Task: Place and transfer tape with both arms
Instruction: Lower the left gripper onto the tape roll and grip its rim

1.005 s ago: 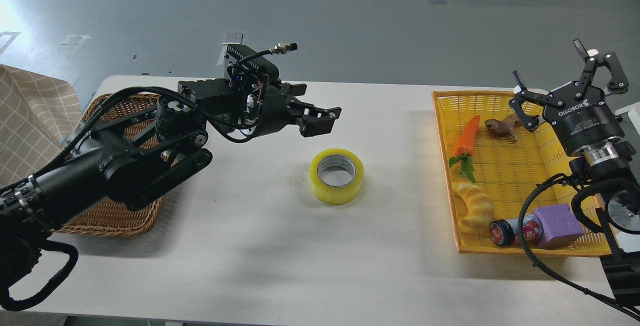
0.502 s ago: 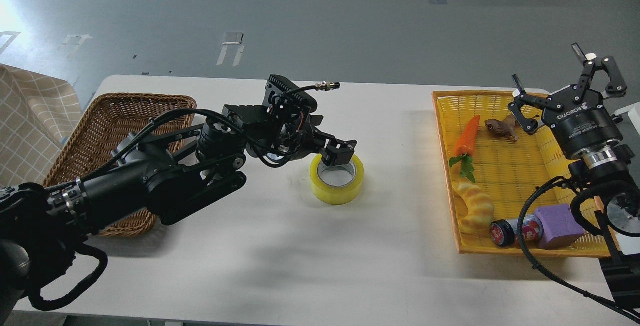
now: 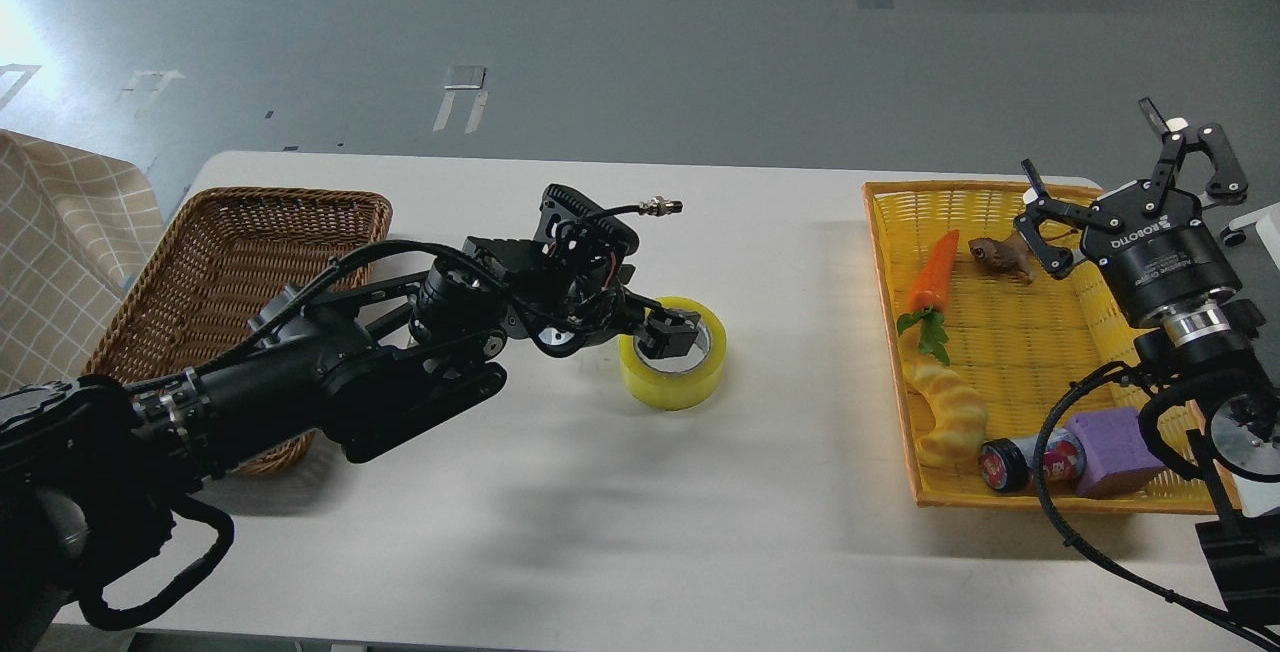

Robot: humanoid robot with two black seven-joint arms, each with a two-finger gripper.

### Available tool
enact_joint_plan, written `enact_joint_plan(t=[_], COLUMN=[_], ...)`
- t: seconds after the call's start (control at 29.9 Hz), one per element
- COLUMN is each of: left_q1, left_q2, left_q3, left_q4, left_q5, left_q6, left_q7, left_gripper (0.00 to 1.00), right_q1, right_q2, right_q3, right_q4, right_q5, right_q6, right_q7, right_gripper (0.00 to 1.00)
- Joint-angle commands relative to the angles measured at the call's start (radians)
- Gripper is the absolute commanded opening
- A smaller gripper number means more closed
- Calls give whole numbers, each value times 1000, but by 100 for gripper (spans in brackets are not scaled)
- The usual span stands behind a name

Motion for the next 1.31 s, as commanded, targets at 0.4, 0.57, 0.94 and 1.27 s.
enact_joint_plan(t=[0.4,0.57,0.94,1.27], left_q1=[0,0,0,0], left_q2=[-15,-15,-15,-12], left_q3=[16,16,65,66], left_q4=[68,73,91,91], left_q5=[0,-2,-54,-57], left_q6=[2,-2,2,-2], left_q7=[21,21,21,-5], left_gripper=[86,78,64,0], right_q1=[-8,-14,-15,-18], right_q2=[2,2,2,3], right_q3=[-1,0,0,2], right_q4=[-2,-2,-3,-5], right_q5=[0,0,0,0], right_q6=[0,0,0,0], right_q7=[3,3,5,5], right_gripper=[100,100,100,100])
